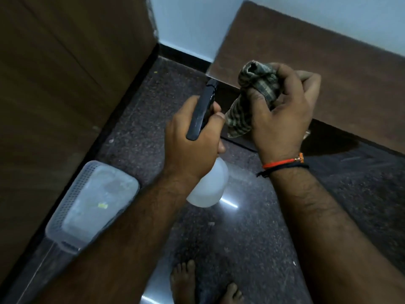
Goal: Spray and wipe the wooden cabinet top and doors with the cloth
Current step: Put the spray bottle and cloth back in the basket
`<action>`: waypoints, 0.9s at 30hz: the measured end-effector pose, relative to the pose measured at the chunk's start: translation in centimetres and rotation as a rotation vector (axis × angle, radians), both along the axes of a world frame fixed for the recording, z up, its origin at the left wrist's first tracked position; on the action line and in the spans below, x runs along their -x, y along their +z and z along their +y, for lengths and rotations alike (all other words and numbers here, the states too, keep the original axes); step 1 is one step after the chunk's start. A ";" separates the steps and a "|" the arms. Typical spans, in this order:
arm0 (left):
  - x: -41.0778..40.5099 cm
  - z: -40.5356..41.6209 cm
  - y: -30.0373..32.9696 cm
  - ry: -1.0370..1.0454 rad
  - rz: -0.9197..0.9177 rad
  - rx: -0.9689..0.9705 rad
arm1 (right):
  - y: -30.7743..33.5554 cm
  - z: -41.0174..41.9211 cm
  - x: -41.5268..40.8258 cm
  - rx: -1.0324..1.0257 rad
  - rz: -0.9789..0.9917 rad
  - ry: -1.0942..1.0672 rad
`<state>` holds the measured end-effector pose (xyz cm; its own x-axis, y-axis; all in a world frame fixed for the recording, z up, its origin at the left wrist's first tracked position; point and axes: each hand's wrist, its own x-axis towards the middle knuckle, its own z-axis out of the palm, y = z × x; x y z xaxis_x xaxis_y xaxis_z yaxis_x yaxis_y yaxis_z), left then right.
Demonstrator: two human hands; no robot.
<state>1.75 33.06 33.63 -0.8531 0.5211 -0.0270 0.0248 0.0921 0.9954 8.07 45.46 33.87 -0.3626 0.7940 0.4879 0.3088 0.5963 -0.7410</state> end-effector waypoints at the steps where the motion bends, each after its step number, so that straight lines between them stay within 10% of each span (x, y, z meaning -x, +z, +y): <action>1: 0.8 -1.1 0.6 0.037 0.004 0.002 | 0.5 -0.9 1.1 0.002 0.004 0.031; 27: 8.0 -34.5 -2.2 1.079 0.138 0.133 | -2.2 -32.8 20.1 0.216 -0.009 1.051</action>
